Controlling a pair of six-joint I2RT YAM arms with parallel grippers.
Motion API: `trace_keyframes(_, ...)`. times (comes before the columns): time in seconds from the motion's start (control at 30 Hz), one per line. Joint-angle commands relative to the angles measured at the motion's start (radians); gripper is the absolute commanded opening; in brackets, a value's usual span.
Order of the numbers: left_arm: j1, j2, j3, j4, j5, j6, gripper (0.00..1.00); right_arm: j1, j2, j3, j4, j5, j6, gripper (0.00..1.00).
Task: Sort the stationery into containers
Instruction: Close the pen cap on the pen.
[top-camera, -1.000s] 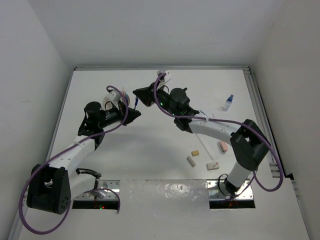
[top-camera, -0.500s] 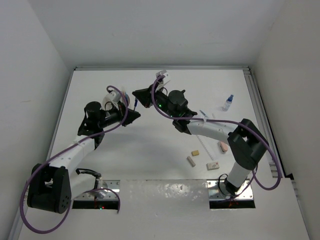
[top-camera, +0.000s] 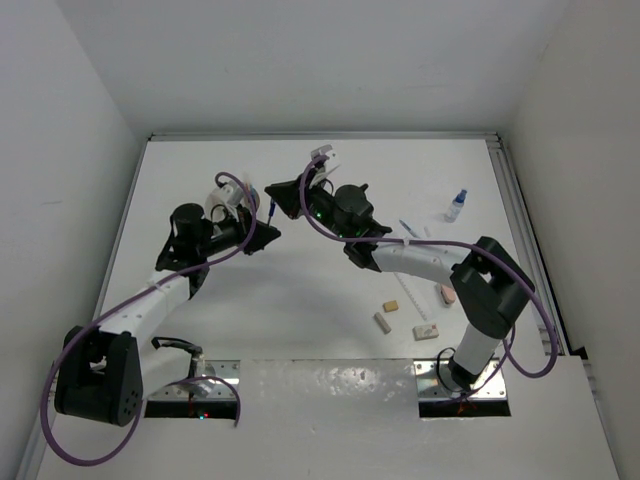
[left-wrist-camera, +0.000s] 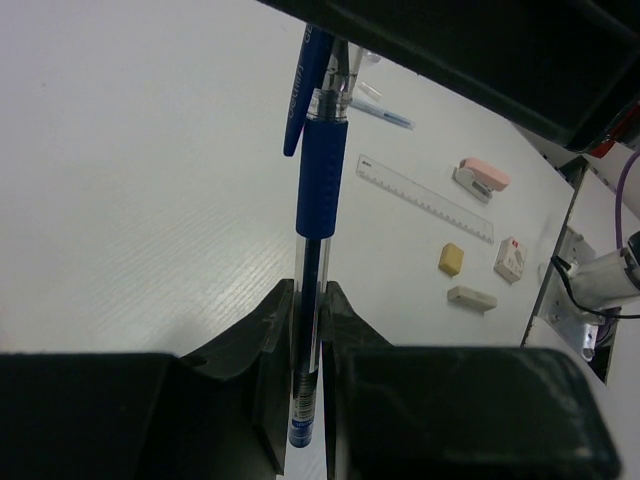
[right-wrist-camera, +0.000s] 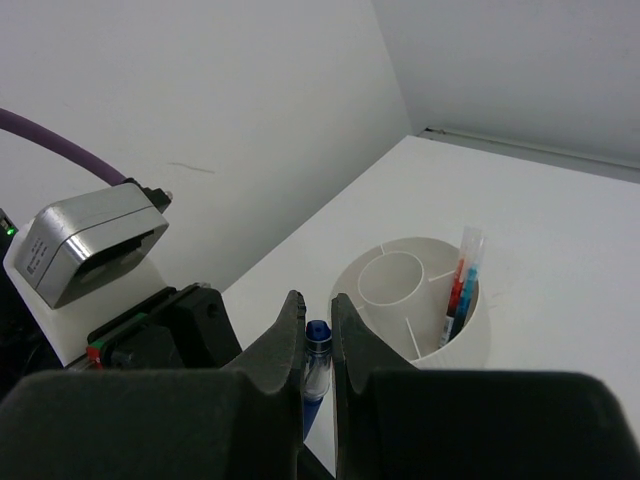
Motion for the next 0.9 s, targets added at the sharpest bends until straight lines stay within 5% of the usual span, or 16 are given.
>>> trace_keyframes(0.0, 0.05, -0.033, 0.094, 0.361, -0.153, -0.039, 0.0, 0.122, 0.09, -0.097, -0.351, -0.224, -0.046, 0.0)
trace_keyframes(0.37, 0.047, -0.039, 0.074, 0.322, -0.124, -0.018, 0.0, 0.105, 0.069, -0.047, -0.349, -0.215, -0.057, 0.0)
trace_keyframes(0.7, 0.049, -0.076, 0.018, 0.204, -0.052, 0.246, 0.0, 0.051, 0.004, 0.072, -0.383, -0.198, -0.113, 0.33)
trace_keyframes(0.87, 0.047, -0.082, 0.005, 0.183, -0.059, 0.26, 0.0, 0.034, -0.02, 0.073, -0.372, -0.199, -0.11, 0.4)
